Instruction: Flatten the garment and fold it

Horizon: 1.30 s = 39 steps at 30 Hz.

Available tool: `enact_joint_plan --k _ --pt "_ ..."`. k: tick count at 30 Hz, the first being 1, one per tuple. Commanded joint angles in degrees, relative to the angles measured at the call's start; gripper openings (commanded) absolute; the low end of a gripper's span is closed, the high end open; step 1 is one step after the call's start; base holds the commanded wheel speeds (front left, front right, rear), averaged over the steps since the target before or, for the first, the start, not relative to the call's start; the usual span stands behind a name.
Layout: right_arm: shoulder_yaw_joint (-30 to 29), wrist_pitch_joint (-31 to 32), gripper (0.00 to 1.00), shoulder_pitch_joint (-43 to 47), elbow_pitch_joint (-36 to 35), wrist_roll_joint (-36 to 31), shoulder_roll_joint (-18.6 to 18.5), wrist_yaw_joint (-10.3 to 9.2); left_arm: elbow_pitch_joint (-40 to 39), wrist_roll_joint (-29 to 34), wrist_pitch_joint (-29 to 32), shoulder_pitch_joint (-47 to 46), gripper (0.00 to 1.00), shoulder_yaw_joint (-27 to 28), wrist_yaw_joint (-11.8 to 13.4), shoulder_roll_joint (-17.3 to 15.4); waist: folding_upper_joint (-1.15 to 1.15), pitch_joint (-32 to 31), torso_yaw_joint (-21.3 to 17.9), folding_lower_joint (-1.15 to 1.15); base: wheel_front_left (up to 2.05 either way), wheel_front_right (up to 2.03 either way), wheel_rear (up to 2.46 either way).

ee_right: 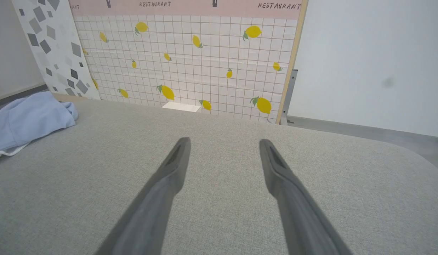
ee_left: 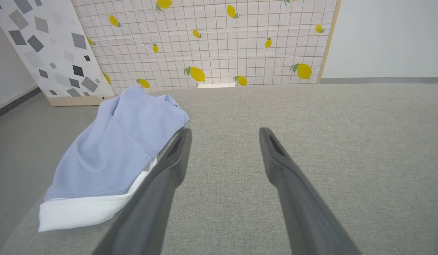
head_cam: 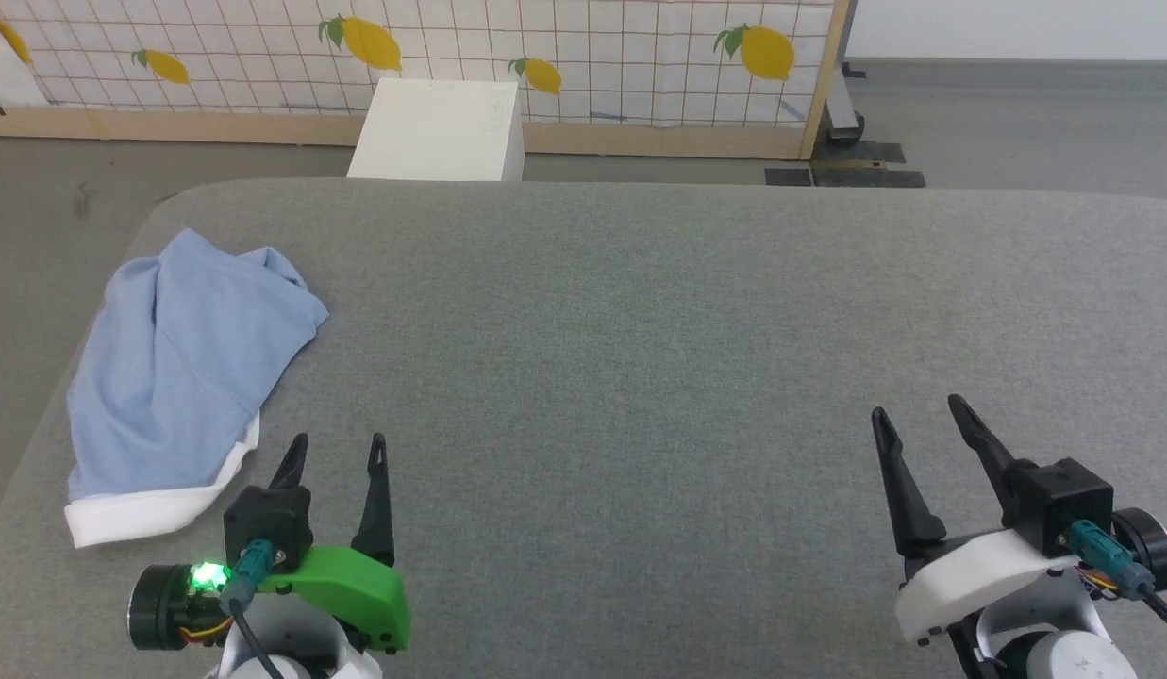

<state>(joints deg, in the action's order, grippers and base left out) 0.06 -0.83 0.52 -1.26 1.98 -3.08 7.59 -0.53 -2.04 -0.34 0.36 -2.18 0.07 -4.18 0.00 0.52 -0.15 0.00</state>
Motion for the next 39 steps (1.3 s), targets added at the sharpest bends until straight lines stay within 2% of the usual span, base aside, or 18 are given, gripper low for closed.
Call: enact_joint_plan --k 1,25,31,39 --pt "0.0 -0.3 1.0 -1.0 -0.2 -0.1 0.0 -0.05 -0.1 -0.5 -0.2 -0.7 1.0 -0.1 0.2 -0.6 0.0 0.0 0.0 0.0 0.0 0.0 0.0" --pt "0.0 2.5 1.0 -0.5 1.2 -0.5 0.1 -0.07 0.6 -2.1 2.2 -0.5 1.0 -2.0 0.2 -1.9 0.0 0.0 0.1 0.0 0.0 0.0 0.0" --pt "0.7 2.6 1.0 0.0 0.8 -0.4 -0.2 -0.08 0.7 -2.2 2.5 -1.0 1.0 -2.9 0.1 -2.3 0.0 0.2 2.0 0.0 0.0 0.0 0.0" --pt "1.9 3.4 1.0 0.6 0.5 0.8 -0.4 -0.08 1.1 -2.1 2.6 -1.9 1.0 -3.3 0.7 -3.3 0.0 0.3 6.6 0.0 0.0 0.0 0.0"
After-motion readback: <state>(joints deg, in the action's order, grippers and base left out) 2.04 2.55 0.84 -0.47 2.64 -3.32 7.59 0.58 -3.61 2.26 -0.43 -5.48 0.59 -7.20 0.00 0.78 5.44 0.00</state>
